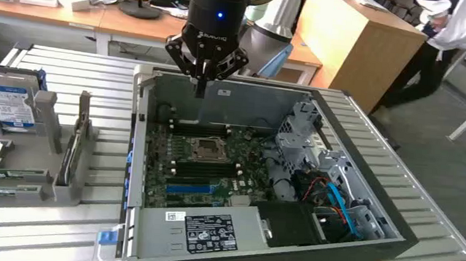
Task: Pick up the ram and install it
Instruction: 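Reach for the ram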
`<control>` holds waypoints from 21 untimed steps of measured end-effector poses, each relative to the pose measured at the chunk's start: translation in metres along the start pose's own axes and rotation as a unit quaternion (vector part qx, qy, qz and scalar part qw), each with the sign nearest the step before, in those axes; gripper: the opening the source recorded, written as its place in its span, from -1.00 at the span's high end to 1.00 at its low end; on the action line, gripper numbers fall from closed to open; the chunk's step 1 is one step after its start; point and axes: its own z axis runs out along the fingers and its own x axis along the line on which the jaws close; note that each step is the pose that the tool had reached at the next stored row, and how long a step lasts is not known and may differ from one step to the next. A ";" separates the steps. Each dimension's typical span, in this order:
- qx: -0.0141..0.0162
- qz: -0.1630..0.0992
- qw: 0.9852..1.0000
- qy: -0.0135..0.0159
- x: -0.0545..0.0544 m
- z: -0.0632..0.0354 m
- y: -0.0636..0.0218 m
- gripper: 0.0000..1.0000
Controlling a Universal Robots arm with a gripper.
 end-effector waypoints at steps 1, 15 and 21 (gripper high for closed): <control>0.000 0.000 1.000 0.000 0.000 0.0000 0.0000 0.79; 0.000 0.000 1.000 0.000 0.006 -0.0001 -0.0003 0.79; 0.000 0.000 1.000 0.000 0.011 -0.0003 -0.0007 0.79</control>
